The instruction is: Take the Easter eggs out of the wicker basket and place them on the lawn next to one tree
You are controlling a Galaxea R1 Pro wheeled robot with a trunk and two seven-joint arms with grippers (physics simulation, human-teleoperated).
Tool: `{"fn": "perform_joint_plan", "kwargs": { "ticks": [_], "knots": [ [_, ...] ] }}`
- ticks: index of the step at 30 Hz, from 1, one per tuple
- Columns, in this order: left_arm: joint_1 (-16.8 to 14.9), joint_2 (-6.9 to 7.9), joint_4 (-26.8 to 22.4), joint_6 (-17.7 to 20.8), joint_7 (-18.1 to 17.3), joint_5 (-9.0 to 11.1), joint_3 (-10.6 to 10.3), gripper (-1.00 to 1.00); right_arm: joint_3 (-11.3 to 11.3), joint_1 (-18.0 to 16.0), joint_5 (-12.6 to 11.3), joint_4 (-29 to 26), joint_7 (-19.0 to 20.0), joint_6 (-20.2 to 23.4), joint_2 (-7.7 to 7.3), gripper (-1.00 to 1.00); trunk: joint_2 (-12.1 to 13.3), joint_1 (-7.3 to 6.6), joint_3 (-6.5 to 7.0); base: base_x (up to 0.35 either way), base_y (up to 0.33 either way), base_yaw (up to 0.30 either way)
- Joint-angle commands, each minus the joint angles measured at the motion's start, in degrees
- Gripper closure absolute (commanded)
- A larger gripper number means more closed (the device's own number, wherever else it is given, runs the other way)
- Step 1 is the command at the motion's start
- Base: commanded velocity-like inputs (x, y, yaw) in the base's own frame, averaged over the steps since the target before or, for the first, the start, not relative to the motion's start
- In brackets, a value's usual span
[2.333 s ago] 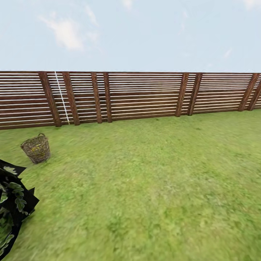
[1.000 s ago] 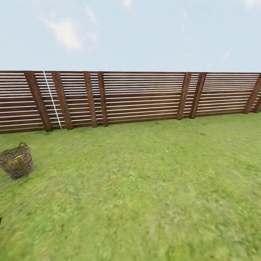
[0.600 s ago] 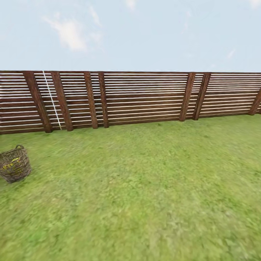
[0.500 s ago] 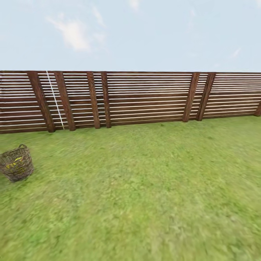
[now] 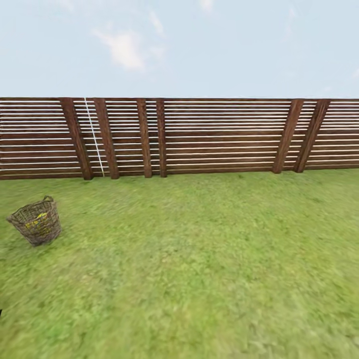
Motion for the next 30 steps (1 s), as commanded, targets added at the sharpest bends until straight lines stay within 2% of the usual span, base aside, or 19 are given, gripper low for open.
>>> {"fn": "perform_joint_plan", "kwargs": {
  "ticks": [1, 10, 30],
  "knots": [
    [0.00, 0.00, -0.04, 0.05, 0.02, -0.02, 0.03, -1.00, 0.00, -0.07, -0.08, 0.13, -0.06, -0.06, -0.01, -1.00, -0.02, 0.03, -0.04, 0.291, -0.073, 0.082],
    [0.00, 0.00, -0.04, 0.06, 0.02, 0.11, 0.05, -1.00, -0.04, -0.07, -0.15, 0.13, -0.06, -0.06, -0.02, -1.00, -0.02, 0.03, -0.04, 0.288, -0.073, 0.094],
    [0.00, 0.00, -0.05, 0.05, 0.02, 0.15, 0.05, -1.00, 0.00, -0.07, -0.08, 0.13, -0.06, -0.04, -0.02, -1.00, -0.02, 0.03, -0.04, 0.286, -0.073, 0.248]
  ]
}}
